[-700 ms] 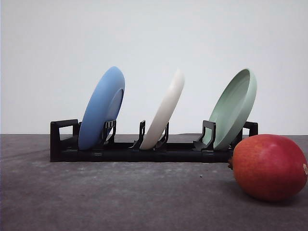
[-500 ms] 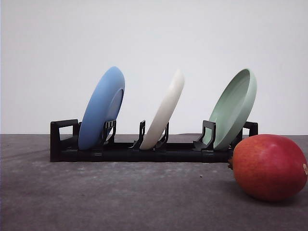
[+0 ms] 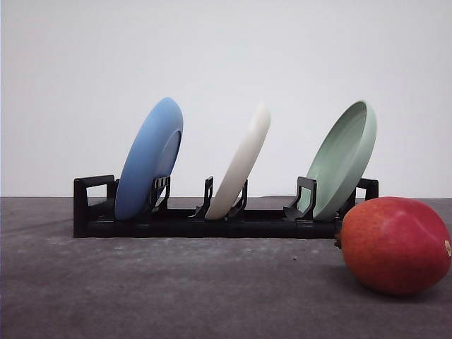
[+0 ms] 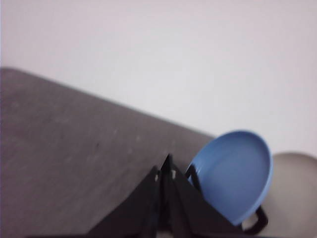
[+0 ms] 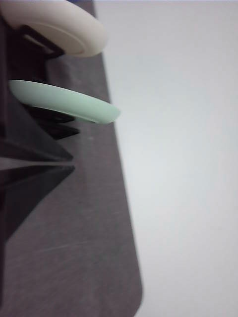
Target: Place pomegranate in white plate
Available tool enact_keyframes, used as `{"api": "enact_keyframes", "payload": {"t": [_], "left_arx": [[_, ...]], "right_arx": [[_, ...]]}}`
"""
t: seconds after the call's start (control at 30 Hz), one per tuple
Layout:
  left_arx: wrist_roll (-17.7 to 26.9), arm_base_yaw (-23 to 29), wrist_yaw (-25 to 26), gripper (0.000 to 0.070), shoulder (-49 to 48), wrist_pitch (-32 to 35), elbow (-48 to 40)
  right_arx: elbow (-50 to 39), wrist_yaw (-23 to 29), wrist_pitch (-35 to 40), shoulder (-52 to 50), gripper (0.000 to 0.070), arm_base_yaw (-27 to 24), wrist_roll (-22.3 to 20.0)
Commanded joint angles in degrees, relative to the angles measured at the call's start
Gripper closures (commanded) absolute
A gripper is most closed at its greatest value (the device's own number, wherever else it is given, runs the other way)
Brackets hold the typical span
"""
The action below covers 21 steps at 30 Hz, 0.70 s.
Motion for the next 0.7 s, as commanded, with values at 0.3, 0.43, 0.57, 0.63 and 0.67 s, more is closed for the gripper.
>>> {"api": "enact_keyframes", "payload": {"t": [0.3, 0.43, 0.57, 0.63, 0.67], "left_arx": [[15.7, 0.1, 0.5, 0.0689, 17.7, -21.9, 21.1], [18.8, -1.0, 0.8, 0.0689, 23.0, -23.2, 23.1], [20.8, -5.1, 0.8, 0.0689, 27.3, -22.0, 23.2], [22.3, -7.8, 0.7, 0.0689, 29.2, -21.0, 23.2], [22.7, -9.3, 0.7, 0.0689, 30.2, -20.1, 23.2]], "right_arx": [[10.8, -6.9, -11.9, 12.6, 0.0694, 0.0, -9.4], [10.8, -8.0, -12.4, 17.4, 0.0694, 0.0, -11.7], [10.8, -7.7, -12.4, 20.9, 0.0694, 1.9, -14.5], [10.8, -6.8, -12.4, 21.8, 0.0694, 3.8, -16.5], [10.8, -6.3, -12.4, 22.1, 0.0694, 5.1, -17.4]]}}
